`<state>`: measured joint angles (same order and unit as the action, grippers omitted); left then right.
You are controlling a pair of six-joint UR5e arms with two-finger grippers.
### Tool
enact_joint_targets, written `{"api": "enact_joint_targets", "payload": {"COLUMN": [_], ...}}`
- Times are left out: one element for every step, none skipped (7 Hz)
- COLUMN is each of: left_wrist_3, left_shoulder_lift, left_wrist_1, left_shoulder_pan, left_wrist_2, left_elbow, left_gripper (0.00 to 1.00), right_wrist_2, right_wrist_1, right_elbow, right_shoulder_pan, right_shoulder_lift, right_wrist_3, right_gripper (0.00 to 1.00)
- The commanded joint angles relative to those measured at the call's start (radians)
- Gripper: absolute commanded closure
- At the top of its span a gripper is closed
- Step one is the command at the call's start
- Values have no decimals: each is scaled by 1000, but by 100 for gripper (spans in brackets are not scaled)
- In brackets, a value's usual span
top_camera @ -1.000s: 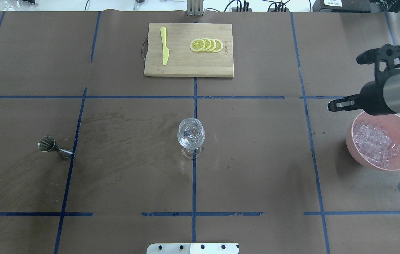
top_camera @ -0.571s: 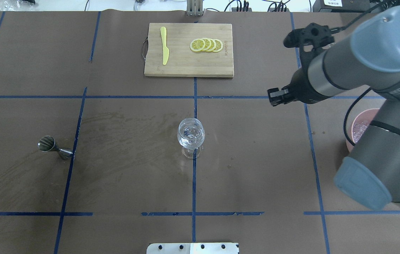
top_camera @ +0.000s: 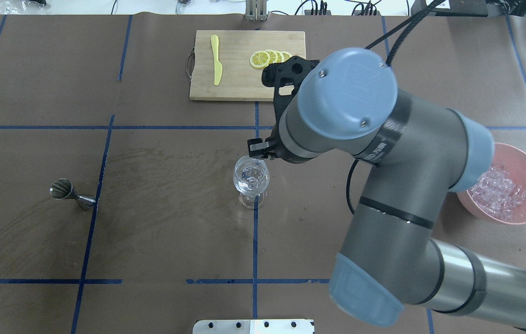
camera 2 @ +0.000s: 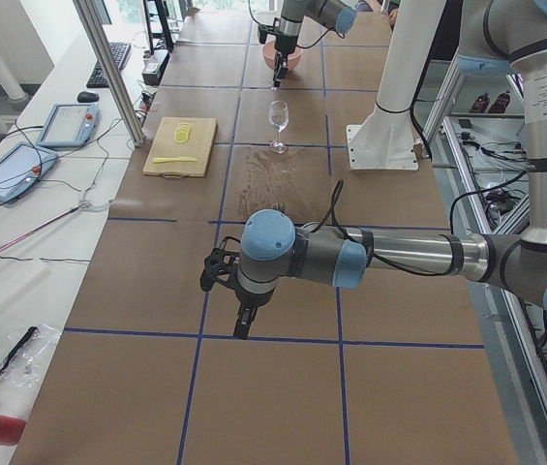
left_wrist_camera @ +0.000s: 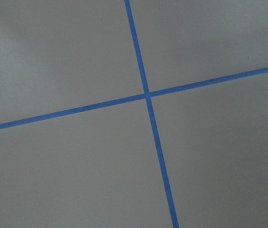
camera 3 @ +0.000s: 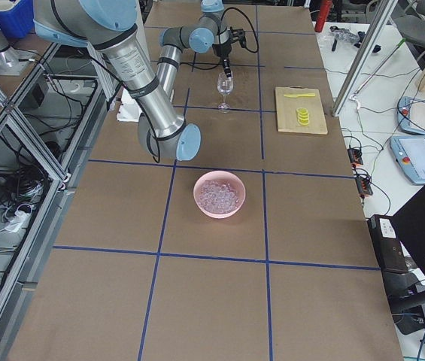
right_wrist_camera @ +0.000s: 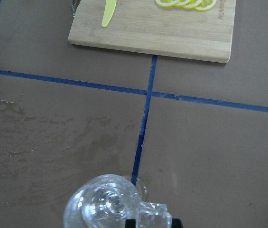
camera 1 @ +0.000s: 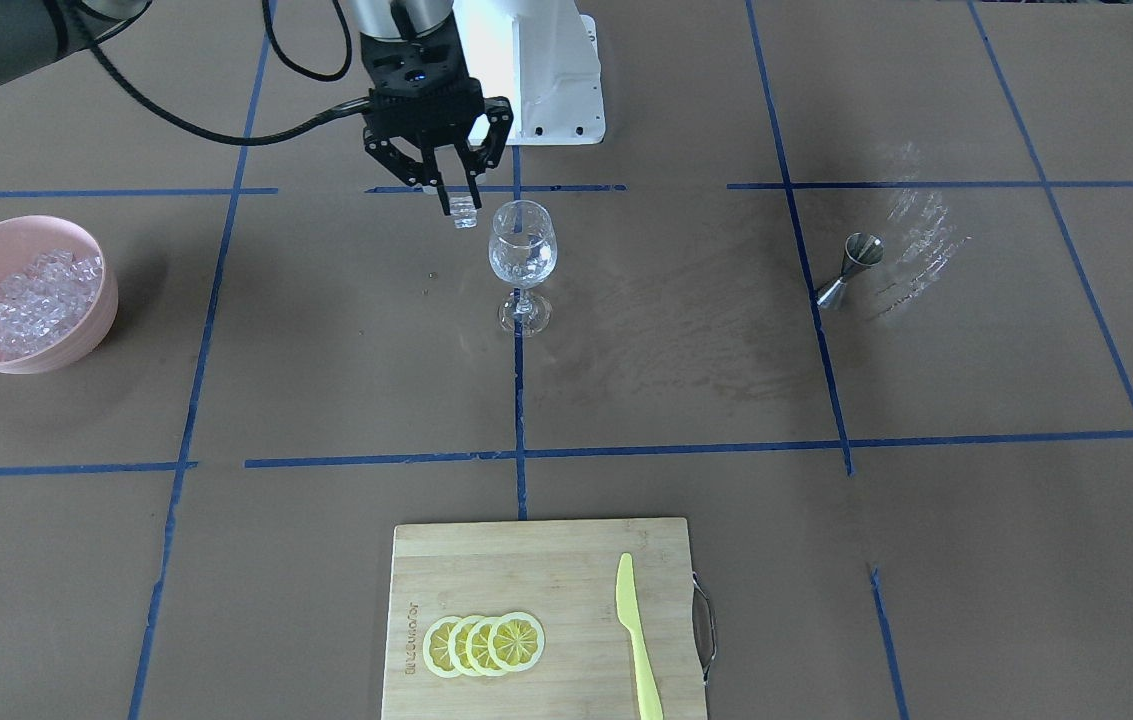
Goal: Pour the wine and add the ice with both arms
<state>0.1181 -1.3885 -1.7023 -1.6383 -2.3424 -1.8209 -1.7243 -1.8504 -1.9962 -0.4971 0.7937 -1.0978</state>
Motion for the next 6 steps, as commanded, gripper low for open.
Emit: {"api": "enact_joint_targets", "payload": {"left_wrist_3": [0, 0, 0, 0, 0, 0], "left_shoulder_lift": [-3, -3, -3, -3, -3, -3], "left_wrist_1": [1, 0, 0, 1, 0, 1], "left_shoulder_pan": [0, 0, 0, 0, 0, 0], "left_wrist_2": [0, 0, 0, 0, 0, 0], "left_elbow": [2, 2, 2, 3, 3, 3], "left_gripper": [0, 0, 0, 0, 0, 0], "right_wrist_2": [55, 57, 57, 57, 58, 63], "right_wrist_1": [-28, -61, -64, -69, -70, -70], "right_elbow": [91, 92, 92, 92, 92, 92], "right_shoulder_pan": [60, 61, 63, 66, 66, 68], "right_shoulder_lift": [-91, -105, -99, -96, -96, -94], "right_wrist_3": [-51, -51, -51, -51, -51, -51], "right_gripper": [100, 100, 97, 90, 79, 2]}}
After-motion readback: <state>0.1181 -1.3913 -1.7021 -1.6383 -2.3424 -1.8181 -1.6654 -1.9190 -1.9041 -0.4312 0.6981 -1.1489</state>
